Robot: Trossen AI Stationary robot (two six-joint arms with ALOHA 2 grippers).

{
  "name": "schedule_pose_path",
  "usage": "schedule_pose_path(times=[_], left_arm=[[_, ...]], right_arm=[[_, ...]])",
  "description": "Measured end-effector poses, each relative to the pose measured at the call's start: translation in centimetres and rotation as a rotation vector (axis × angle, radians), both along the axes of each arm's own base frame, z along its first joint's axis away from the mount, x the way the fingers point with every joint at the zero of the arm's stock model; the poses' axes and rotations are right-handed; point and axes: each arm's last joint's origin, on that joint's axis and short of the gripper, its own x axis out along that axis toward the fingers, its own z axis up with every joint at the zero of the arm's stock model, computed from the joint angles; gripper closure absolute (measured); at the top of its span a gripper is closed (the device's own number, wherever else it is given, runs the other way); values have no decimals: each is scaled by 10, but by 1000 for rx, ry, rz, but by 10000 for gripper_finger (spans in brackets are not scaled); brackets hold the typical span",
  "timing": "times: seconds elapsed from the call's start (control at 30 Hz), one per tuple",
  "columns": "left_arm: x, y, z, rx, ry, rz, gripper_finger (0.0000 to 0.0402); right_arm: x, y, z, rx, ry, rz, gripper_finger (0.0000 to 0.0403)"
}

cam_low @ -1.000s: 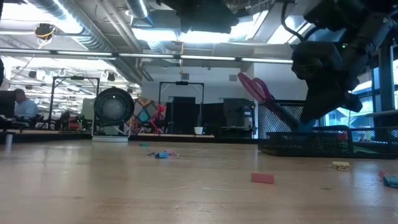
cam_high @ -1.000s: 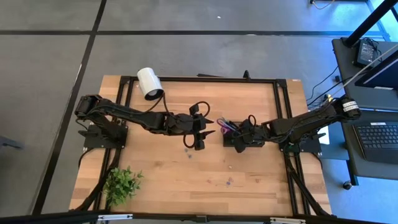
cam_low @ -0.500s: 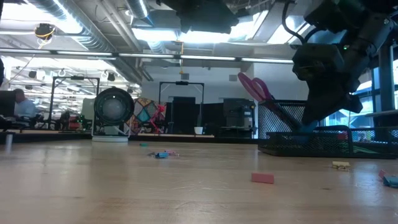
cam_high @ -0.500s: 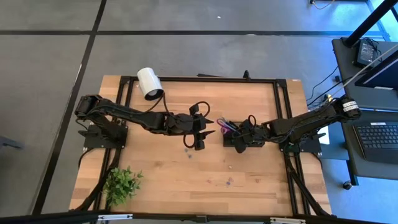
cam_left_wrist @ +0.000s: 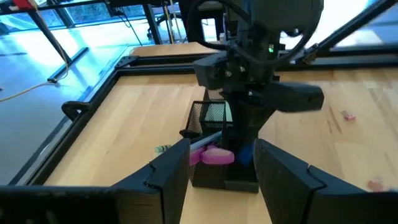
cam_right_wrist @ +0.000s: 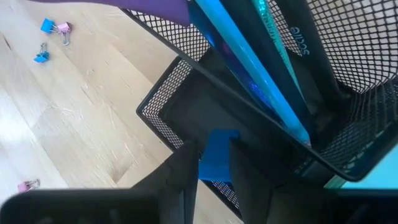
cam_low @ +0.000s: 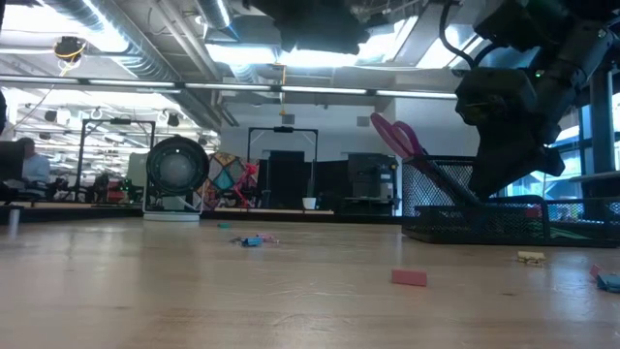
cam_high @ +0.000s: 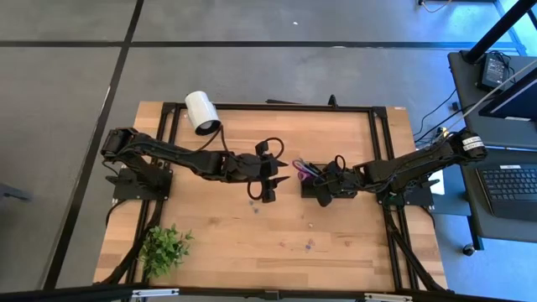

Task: Pick and place office supplies into organizer
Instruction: Put the pink binder clip into the black desk organizer

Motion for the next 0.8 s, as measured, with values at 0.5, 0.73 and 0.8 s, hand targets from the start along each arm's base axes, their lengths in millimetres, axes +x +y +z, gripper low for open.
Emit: schedule_pose_path(times=[0.5,0.73,0.8], left_arm=[[-21,1,-28,29,382,-79,231],[-28,-1,-38,24,522,-201,231],[-32,-1,-41,15,571,-212,231]], right_arm=[[2,4,33,40,-109,181,313],[9,4,54,-81,-176,239,313],[10,3,54,-84,-178,239,313]])
